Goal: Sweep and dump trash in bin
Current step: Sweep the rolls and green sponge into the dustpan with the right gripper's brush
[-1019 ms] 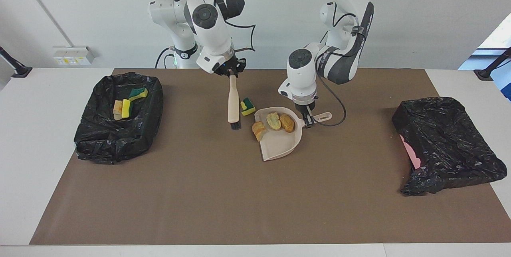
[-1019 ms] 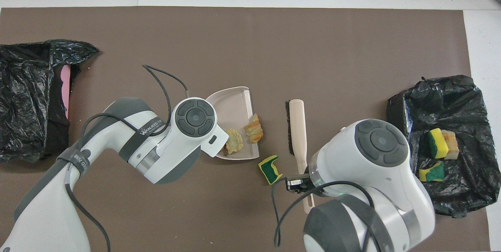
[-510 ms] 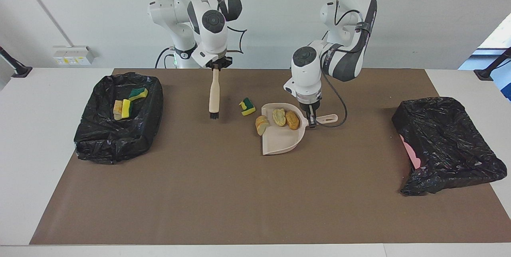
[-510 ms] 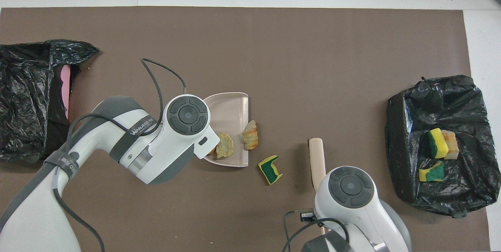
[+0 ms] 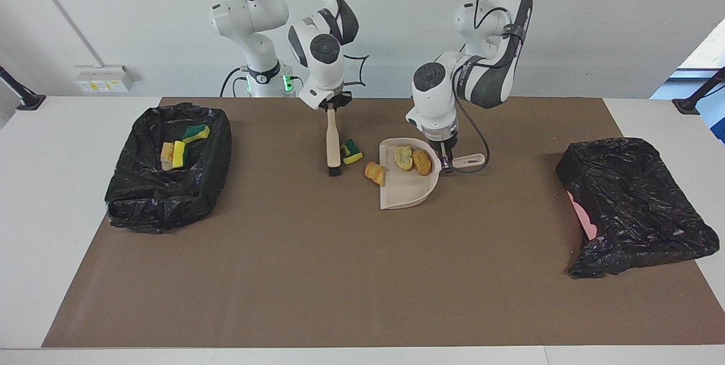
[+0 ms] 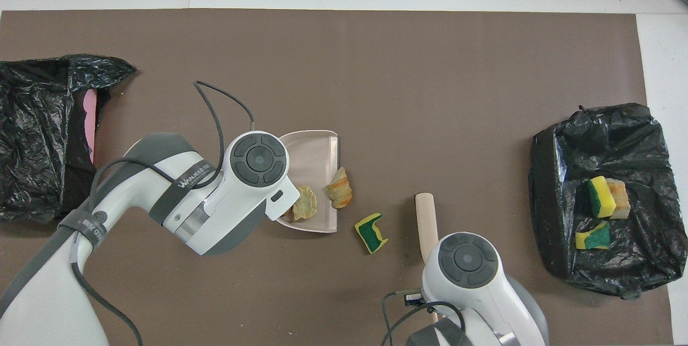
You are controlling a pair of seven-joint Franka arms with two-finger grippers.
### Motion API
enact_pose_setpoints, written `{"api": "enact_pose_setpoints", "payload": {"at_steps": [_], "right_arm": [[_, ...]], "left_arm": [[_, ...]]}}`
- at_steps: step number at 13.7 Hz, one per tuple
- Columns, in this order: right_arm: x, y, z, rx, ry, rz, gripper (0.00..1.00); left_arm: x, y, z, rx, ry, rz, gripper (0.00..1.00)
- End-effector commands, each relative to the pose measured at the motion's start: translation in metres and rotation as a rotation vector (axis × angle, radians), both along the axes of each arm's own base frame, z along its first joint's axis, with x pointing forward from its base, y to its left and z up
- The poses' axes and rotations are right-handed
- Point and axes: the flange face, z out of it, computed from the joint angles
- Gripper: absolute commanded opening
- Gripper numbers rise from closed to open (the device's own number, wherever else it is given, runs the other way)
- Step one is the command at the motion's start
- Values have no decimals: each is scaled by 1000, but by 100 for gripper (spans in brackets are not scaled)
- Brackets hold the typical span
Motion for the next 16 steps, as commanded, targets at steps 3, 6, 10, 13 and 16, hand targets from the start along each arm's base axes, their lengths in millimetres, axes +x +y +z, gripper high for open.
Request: {"api": "enact_pose_setpoints", "payload": {"at_steps": [3,6,10,13,16], "right_arm": [[25,47,2,242,-21,-100,0],[22,68,7,455,-12,-161,0],[29,68,48,493,-5,-156,0],[35,21,77,291,6,34,0],[30,7,72,140,1,173,0]], "left_arm": [[-11,7,0,15,-19,-12,0],[-12,7,-2,10,-19,-1,0],[-7,16,-3,7,-10,11,0],[0,23,-3,0,0,17,0],[2,25,-4,-29,29,15,0]]}}
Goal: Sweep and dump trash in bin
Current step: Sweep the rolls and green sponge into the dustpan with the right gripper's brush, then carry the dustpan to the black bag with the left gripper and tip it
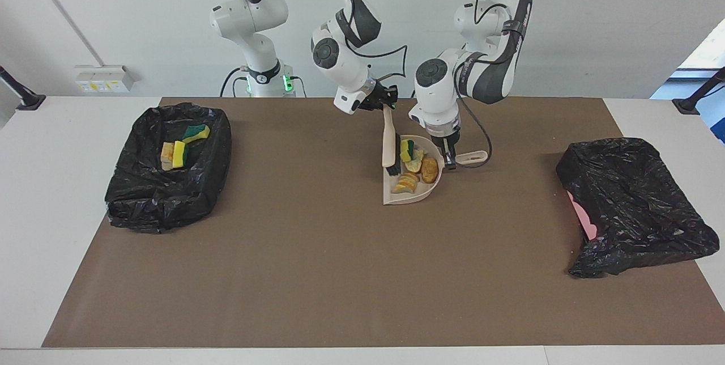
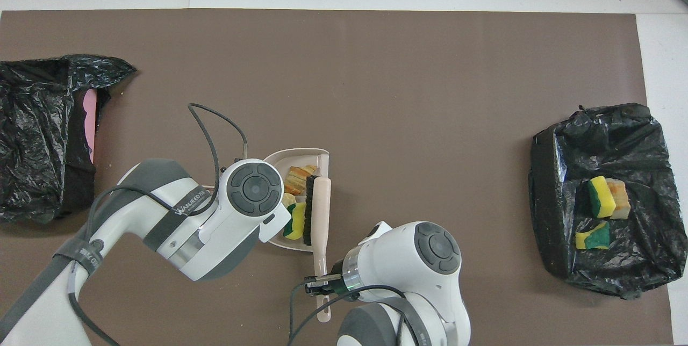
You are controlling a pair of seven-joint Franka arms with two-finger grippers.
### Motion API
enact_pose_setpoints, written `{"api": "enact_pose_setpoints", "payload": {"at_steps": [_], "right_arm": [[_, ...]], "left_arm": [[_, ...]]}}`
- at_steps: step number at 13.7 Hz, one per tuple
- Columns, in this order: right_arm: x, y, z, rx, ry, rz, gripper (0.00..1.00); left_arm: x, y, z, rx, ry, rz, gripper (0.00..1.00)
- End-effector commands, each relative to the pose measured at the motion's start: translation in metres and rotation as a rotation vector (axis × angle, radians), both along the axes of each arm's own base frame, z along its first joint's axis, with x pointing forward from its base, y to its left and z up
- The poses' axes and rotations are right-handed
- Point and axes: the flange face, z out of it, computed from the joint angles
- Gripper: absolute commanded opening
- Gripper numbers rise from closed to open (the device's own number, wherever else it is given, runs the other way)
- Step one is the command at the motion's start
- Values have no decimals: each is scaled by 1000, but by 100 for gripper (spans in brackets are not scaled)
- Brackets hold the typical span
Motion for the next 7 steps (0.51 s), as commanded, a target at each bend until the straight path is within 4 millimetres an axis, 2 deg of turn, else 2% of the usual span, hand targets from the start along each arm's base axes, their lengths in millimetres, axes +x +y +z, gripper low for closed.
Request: {"api": "enact_pose_setpoints", "payload": {"at_steps": [1,3,4,6,7], "right_arm": [[-12,-10,-6,-153,-18,124,0],[-24,-22,-9,-239,3,146,0],[-26,-23,-12,-266,16,90,0],[-27,-12,-31,-324,39,-63,0],[-34,3,-36,-329,32,-103,0]], "left_arm": [[1,13,-1,-22,16,3,0],[4,18,-1,-33,26,6,0],[11,24,3,-61,38,14,0],[32,52,20,-115,58,16,0],[42,68,30,-135,60,18,0]]}}
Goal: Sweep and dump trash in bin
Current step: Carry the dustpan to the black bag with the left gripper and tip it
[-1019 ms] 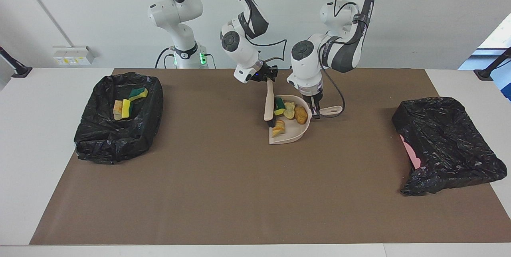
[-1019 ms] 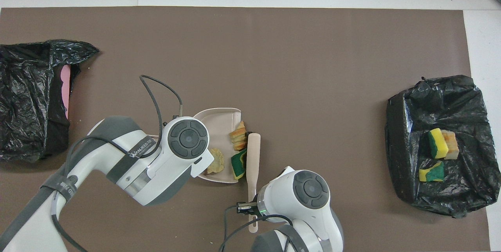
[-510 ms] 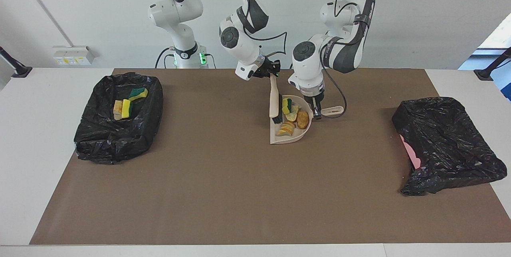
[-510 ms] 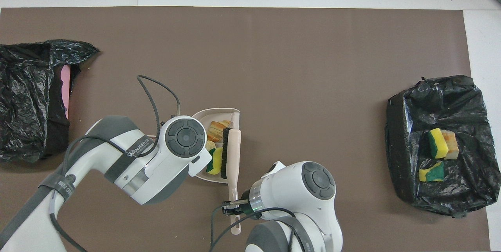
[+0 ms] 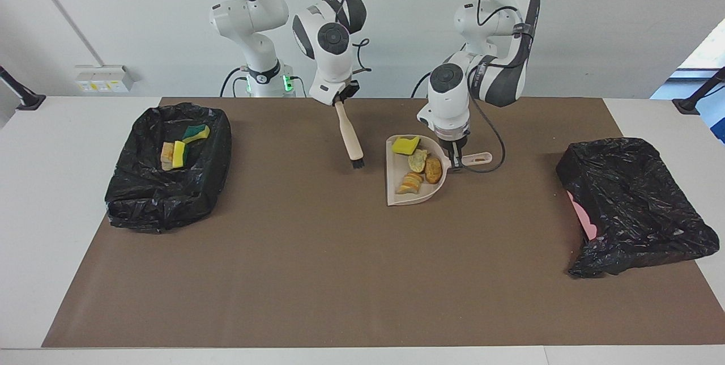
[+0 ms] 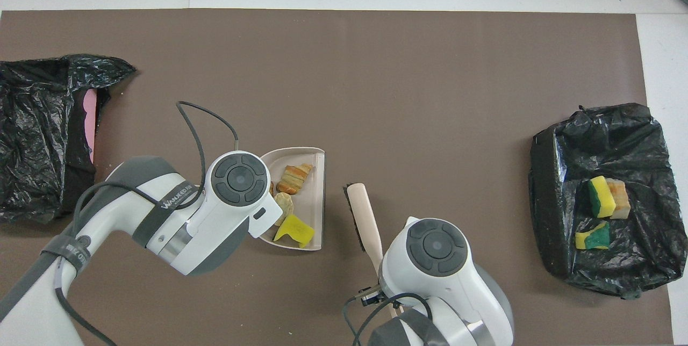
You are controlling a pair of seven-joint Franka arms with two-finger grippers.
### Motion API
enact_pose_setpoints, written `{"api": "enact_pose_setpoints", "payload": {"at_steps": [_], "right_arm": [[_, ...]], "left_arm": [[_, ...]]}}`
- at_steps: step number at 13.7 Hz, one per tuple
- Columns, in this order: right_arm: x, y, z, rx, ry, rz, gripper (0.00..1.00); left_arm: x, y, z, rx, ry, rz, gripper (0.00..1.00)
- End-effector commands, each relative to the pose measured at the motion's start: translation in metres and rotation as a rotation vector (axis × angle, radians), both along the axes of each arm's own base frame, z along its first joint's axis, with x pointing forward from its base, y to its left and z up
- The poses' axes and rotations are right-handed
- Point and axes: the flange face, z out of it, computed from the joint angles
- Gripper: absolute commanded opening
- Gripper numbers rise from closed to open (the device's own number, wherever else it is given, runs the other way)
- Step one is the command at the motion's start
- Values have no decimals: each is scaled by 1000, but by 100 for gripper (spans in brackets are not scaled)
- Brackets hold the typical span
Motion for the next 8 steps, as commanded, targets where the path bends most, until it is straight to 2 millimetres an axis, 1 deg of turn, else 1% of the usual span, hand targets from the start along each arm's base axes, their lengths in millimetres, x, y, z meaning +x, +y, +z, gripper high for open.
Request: {"api": "enact_pose_setpoints", "payload": {"at_steps": [1,2,3,4,5,7,8], "right_arm": [[-13,28,-16,-52,-39,-131,0],[-19,39,-21,-62,-48,-166,0],[-32,55,-19,-46,-54,-157,0],[-42,69,-15,-23,-46,-151,0],[-49,74,-12,-2,-39,-154,0],[-60,83,-14,16,-51,-124,0],[-59,82,-22,26,-64,-125,0]], "left_arm": [[23,41,35,-62,-21,1,0],[27,51,45,-70,-31,4,0],[31,67,57,-74,-49,14,0],[36,89,69,-93,-61,29,0],[44,114,87,-137,-78,35,0],[58,173,114,-184,-76,62,0],[64,198,128,-189,-91,87,0]]}}
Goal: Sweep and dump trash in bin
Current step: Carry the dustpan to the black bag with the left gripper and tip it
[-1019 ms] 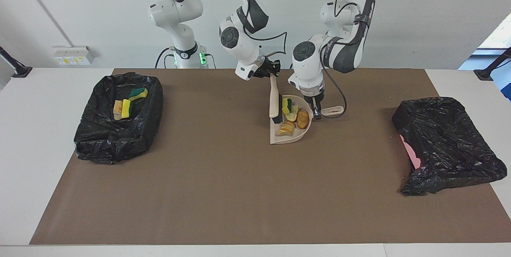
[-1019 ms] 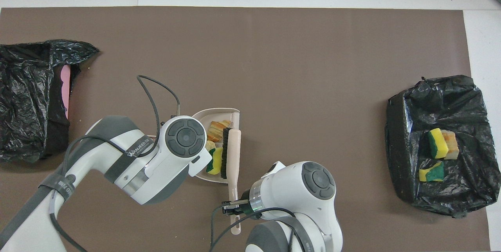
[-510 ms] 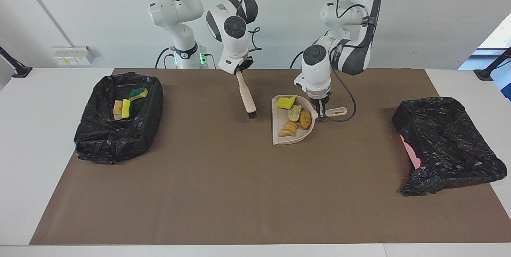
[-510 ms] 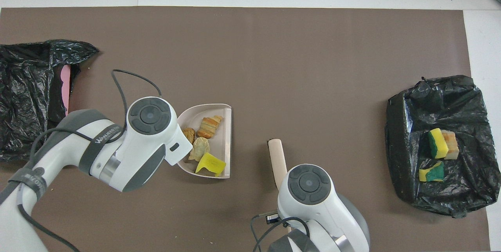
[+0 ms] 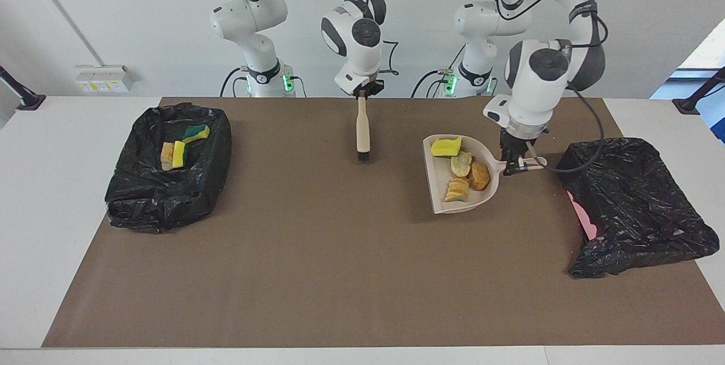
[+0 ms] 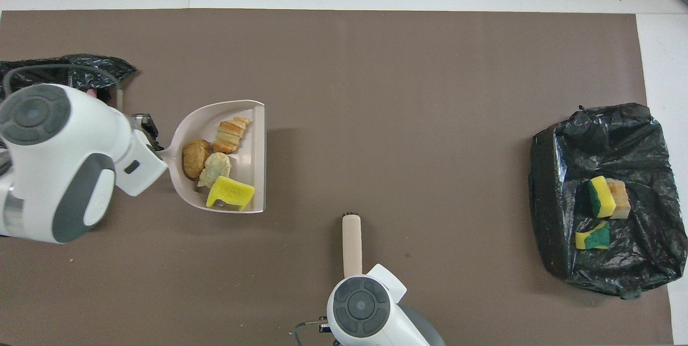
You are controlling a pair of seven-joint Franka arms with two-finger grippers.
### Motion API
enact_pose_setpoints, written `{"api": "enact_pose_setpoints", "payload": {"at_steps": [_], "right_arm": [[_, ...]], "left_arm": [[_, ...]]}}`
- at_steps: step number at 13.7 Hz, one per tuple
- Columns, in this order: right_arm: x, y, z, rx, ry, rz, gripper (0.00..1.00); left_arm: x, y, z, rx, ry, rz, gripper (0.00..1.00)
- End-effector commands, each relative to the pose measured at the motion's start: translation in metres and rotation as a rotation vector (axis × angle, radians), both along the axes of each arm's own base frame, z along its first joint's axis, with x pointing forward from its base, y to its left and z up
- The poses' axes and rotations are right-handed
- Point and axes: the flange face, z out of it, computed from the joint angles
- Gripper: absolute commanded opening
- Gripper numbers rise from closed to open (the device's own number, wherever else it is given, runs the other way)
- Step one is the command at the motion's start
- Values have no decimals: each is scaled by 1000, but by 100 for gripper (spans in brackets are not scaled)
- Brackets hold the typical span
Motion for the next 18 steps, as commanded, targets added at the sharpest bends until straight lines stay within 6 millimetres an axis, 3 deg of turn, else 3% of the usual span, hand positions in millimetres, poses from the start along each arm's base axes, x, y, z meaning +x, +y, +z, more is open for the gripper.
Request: {"api": "enact_pose_setpoints", "payload": {"at_steps": [1,5,7,8,9,10,13,14,16,18], "right_arm": [[2,0,-9,38,-33,-17,0],[1,-2,-18,36,-18,6,0],[2,-1,-22,31,-14,-4,0],[5,0,-23,34,-10,-1,26],[11,0,-19,41,-14,-7,85],[23,0,-4,65,-36,-10,100],[91,-31,49,114,-67,-44,100],[115,-50,68,119,-90,-75,100],[164,-98,91,120,-152,-173,100],[193,-127,109,93,-229,-150,100]], "left_arm": [[8,72,36,-37,-15,62,0],[-3,207,55,-148,-56,275,0],[-9,261,71,-156,-70,349,0],[-9,278,76,-138,-82,340,0],[-9,294,80,-110,-98,327,0],[-11,306,78,-50,-91,306,0],[-12,346,91,109,-160,311,0],[-10,357,91,180,-179,294,0],[-4,365,99,365,-186,211,0],[-1,367,102,510,-158,132,0]]}}
